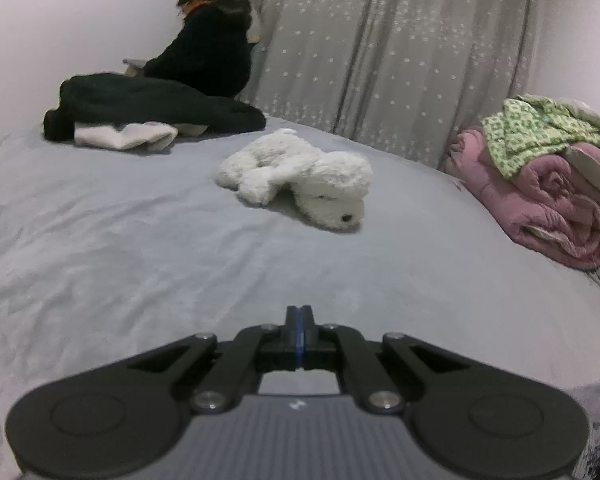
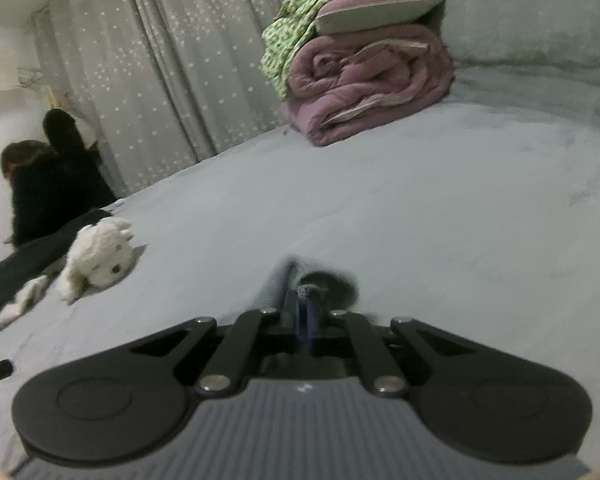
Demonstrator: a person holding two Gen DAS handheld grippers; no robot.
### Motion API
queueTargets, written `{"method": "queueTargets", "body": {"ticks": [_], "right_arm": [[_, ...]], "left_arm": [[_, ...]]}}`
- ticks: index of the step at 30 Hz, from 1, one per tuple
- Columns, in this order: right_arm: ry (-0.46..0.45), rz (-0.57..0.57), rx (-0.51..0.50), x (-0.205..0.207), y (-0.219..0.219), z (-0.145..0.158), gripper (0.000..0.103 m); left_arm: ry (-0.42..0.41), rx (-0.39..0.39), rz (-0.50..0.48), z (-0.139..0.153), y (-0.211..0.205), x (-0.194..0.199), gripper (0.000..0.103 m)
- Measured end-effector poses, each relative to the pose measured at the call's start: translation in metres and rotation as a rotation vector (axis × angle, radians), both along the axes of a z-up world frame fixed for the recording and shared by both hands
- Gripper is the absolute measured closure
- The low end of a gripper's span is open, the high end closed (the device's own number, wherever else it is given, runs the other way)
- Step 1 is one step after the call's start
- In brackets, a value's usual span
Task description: Fold clothes
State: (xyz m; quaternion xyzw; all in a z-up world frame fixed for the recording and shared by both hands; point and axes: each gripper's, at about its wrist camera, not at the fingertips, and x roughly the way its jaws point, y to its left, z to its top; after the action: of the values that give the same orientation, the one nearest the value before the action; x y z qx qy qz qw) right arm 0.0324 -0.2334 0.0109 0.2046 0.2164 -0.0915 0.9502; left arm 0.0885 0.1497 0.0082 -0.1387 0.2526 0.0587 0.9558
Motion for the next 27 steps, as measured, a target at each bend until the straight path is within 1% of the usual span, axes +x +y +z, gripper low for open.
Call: {"method": "queueTargets", "body": {"ticks": [4,5,7,8,9,11,14,18,19,20,22,23,24,25,26,27], "right_arm": [[0.048,-0.013,0.023,0.006,-0.007,-0.01,0.099],[0.06,-0.012,0.022,0.007,-0.007,-0.012,0.099],[0.074,-0.003,0.015,0.009,-0.005,-0.015,0.099],[0.079,0.003,0.012,0.01,-0.004,-0.016,0.099],[0.084,0.008,0.009,0.01,-0.003,-0.017,0.099],[0.092,0.015,0.009,0.007,-0.003,-0.018,0.099],[0.106,0.025,0.024,0.006,-0.006,-0.021,0.098],[0.134,0.031,0.063,0.007,-0.01,-0.026,0.096],[0.14,0.032,0.072,0.008,-0.01,-0.027,0.091],[0.146,0.034,0.08,0.008,-0.011,-0.029,0.089],[0.164,0.046,0.088,0.009,-0.011,-0.032,0.089],[0.175,0.05,0.086,0.01,-0.011,-0.033,0.089],[0.184,0.052,0.084,0.01,-0.01,-0.035,0.087],[0.193,0.052,0.081,0.01,-0.009,-0.037,0.082],[0.198,0.051,0.078,0.01,-0.009,-0.038,0.079],[0.203,0.049,0.075,0.01,-0.009,-0.039,0.072]], "left_arm": [[0.057,-0.071,-0.046,-0.007,0.001,0.005,0.102],[0.079,-0.091,-0.066,-0.011,0.0,0.007,0.098],[0.126,-0.127,-0.109,-0.018,-0.003,0.01,0.084],[0.143,-0.14,-0.129,-0.022,-0.005,0.011,0.07],[0.156,-0.15,-0.144,-0.025,-0.008,0.012,0.063],[0.177,-0.166,-0.186,-0.031,-0.016,0.014,0.062],[0.211,-0.19,-0.26,-0.039,-0.029,0.016,0.055],[0.25,-0.231,-0.347,-0.05,-0.05,0.017,0.055],[0.256,-0.233,-0.364,-0.052,-0.055,0.018,0.055],[0.26,-0.229,-0.377,-0.055,-0.061,0.018,0.055],[0.248,-0.206,-0.391,-0.056,-0.069,0.016,0.055],[0.239,-0.192,-0.397,-0.056,-0.072,0.015,0.057],[0.231,-0.179,-0.402,-0.056,-0.075,0.014,0.057],[0.222,-0.165,-0.407,-0.056,-0.078,0.013,0.059],[0.213,-0.151,-0.413,-0.056,-0.082,0.012,0.072],[0.205,-0.137,-0.418,-0.056,-0.085,0.011,0.09]]}}
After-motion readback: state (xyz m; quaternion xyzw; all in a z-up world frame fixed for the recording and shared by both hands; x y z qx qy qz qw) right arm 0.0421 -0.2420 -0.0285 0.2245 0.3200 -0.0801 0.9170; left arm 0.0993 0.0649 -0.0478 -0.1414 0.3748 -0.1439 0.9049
